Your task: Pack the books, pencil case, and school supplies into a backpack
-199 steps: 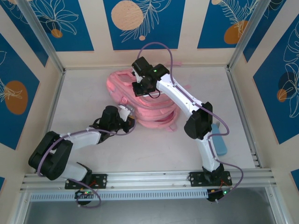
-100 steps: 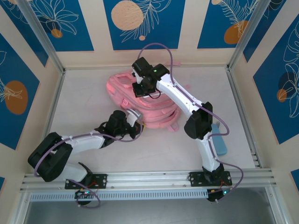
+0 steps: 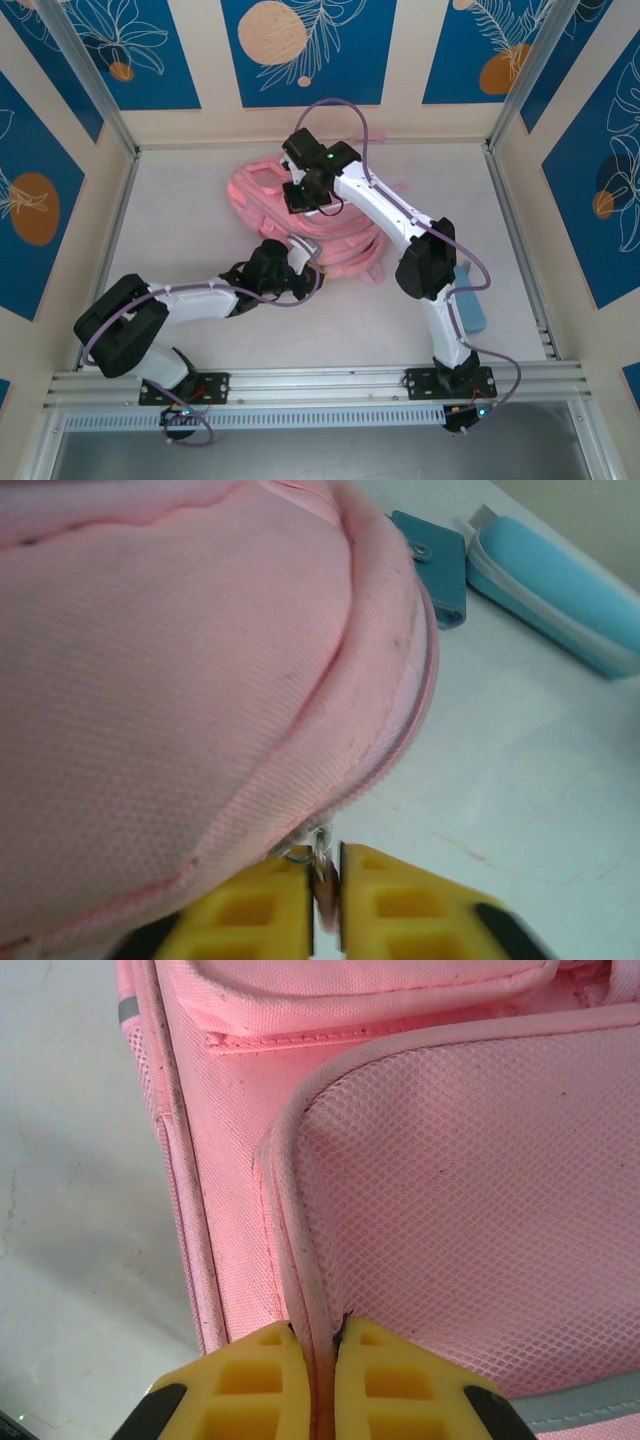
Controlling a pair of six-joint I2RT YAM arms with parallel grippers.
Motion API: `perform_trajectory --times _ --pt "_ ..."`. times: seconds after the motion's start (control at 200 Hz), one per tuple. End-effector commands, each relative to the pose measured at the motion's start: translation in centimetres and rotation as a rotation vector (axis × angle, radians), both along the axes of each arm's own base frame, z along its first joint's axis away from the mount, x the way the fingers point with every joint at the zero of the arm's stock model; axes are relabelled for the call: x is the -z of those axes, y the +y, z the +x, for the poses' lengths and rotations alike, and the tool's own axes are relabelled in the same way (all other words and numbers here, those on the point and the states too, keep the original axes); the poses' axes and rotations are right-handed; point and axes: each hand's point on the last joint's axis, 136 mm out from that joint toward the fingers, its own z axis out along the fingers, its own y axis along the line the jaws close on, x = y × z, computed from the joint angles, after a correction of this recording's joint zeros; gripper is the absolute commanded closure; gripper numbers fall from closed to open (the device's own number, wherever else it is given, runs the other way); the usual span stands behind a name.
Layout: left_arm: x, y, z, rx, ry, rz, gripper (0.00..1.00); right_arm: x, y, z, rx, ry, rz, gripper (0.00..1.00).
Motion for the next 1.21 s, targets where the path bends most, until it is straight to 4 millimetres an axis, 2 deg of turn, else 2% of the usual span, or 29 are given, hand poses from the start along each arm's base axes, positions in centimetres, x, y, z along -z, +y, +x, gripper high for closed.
perform_trajectory --times 0.0,0.085,0.195,0.375,0.47,0.565,0.7,0.855,1.04,1.2 --pt "-0.7 -0.2 -0.8 -0.02 0.074 -0.003 0.62 -4.6 -0.7 0.4 0.042 -0.079 0.131 0.9" --pt "-0.3 0.7 -1.6 -0.048 0.137 0.008 0.4 -4.1 -1.7 -0.3 0.039 -0.059 0.143 0.8" --pt "-0.4 2.1 -2.4 -0.097 0.178 0.012 0.29 -3.7 -3.4 -1.2 0.052 -0.048 0.136 0.61" --pt "-2.1 5.0 -2.7 -0.21 0.169 0.003 0.19 -3.2 -6.0 -3.1 0.078 -0.052 0.16 0.36" --pt "-2.6 7.9 -1.5 -0.385 0.186 0.035 0.17 -2.6 -7.5 -4.1 0.112 -0.054 0.147 0.32" --pt "-3.5 9.6 -0.5 -0.529 0.258 -0.002 0.17 -1.4 -9.4 -5.1 0.171 -0.04 0.106 0.31" --pt "-5.1 9.5 0.8 -0.648 0.362 -0.084 0.2 -0.2 -11.9 -6.3 0.257 -0.022 0.089 0.3" --pt "-6.0 7.4 2.2 -0.676 0.447 -0.131 0.26 0.3 -13.7 -7.2 0.334 -0.014 0.116 0.3" --pt "-5.4 5.7 4.0 -0.728 0.528 -0.139 0.31 1.2 -14.9 -8.3 0.387 0.006 0.127 0.3" --pt "-4.5 5.1 6.0 -0.802 0.56 -0.138 0.38 2.1 -15.2 -9.0 0.402 0.034 0.135 0.3"
